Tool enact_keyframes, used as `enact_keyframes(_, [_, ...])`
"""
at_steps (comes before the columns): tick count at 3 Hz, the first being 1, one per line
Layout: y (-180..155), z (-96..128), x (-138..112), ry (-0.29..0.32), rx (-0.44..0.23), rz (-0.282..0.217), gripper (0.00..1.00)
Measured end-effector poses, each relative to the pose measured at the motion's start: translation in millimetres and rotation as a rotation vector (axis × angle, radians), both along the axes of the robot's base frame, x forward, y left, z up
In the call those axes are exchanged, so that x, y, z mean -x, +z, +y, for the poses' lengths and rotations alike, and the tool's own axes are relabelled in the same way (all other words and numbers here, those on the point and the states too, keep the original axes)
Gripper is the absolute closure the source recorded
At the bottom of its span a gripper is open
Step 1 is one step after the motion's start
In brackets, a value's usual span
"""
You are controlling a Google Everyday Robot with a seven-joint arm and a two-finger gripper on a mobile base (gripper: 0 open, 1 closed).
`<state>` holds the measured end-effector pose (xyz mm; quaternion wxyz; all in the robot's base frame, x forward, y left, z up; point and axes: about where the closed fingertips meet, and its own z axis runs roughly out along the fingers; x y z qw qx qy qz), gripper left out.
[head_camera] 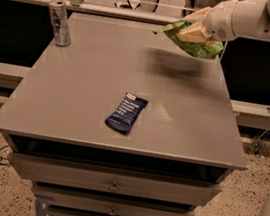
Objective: Pick green rice chip bag
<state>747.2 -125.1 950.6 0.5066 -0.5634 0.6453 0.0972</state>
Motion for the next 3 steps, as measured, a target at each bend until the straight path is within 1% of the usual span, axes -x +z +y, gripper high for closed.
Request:
enact_keyframes(1, [47.4,24.4,21.8,0.047,-0.054,-0.033,1.00])
enact_keyframes(2, [81.2,40.3,37.7,0.059,-0.115,-0.001,1.00])
enact_keyframes(3, [80.8,41.6,37.7,0.055,-0.123,0.011,1.00])
